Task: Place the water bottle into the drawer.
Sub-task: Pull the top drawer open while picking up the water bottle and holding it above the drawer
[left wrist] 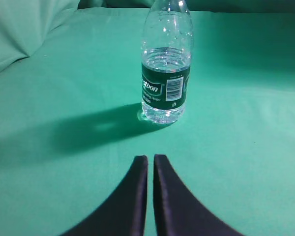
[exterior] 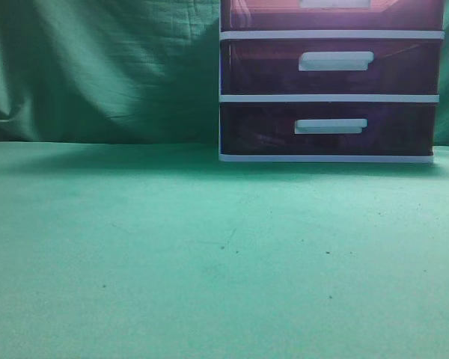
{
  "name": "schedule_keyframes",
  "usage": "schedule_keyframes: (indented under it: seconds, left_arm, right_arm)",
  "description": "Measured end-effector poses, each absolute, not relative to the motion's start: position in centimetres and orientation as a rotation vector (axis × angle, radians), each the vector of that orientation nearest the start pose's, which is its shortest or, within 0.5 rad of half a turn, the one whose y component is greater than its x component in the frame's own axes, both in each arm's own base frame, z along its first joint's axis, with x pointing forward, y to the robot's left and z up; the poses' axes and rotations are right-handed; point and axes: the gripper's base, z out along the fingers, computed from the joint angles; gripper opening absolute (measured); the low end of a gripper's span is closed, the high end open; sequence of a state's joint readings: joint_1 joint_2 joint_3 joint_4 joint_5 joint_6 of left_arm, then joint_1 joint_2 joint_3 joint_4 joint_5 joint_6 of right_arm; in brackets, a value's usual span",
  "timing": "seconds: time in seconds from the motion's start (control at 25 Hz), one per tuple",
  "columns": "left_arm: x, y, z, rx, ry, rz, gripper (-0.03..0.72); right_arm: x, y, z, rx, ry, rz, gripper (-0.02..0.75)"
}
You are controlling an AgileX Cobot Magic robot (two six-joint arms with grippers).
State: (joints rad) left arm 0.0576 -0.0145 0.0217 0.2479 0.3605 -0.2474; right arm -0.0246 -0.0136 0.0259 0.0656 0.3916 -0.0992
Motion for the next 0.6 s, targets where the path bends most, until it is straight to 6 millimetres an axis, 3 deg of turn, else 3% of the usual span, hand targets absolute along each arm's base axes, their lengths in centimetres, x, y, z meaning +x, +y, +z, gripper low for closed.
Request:
schedule_keyframes:
  seconds: [0.6]
  left_arm:
    - [5.21, 1.09, 17.52, -0.127, 1.837, 0.11, 0.0]
  right_arm:
    - [5.2, 0.1, 17.01, -0.03, 1.886, -0.02, 0.048]
